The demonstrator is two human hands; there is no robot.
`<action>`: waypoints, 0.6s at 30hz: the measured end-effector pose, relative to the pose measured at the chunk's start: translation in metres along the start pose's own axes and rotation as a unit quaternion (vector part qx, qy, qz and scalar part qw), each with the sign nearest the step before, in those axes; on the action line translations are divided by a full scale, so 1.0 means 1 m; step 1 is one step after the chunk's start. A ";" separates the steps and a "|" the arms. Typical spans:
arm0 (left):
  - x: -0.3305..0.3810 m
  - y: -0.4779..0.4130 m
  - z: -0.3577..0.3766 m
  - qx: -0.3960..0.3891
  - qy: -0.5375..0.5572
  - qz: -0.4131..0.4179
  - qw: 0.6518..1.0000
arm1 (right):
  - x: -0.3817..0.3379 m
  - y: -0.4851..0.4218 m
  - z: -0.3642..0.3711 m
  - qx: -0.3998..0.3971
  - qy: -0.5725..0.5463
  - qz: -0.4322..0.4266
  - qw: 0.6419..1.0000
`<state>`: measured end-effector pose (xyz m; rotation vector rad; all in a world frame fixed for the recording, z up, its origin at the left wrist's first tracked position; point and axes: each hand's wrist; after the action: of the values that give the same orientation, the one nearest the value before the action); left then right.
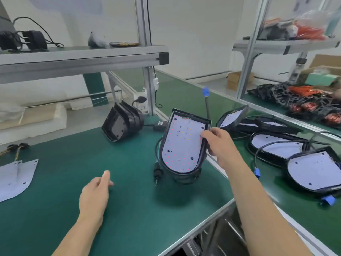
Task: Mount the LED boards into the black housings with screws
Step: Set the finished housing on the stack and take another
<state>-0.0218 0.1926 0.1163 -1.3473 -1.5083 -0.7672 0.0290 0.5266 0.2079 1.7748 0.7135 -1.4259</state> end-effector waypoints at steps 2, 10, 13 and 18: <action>0.000 0.000 0.002 -0.002 -0.007 0.004 1.000 | -0.001 -0.010 -0.039 0.061 -0.001 -0.003 0.998; -0.009 -0.005 0.003 -0.015 0.007 0.010 1.000 | 0.010 -0.041 -0.167 0.340 0.040 0.017 0.939; -0.009 -0.006 0.003 -0.012 0.010 0.014 1.000 | 0.029 -0.050 -0.190 0.413 -0.021 0.059 0.909; -0.010 -0.006 0.002 -0.020 0.022 0.007 1.000 | 0.053 -0.056 -0.190 0.450 -0.031 0.105 0.887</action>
<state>-0.0283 0.1893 0.1076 -1.3600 -1.4554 -0.8171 0.1035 0.7127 0.1662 2.3599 -0.2606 -1.7928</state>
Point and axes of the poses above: each hand's wrist, its own y-axis away from the middle knuckle, its own z-axis out of the palm, x = y × z, and after that the axes turned 14 degrees about z, right-handed
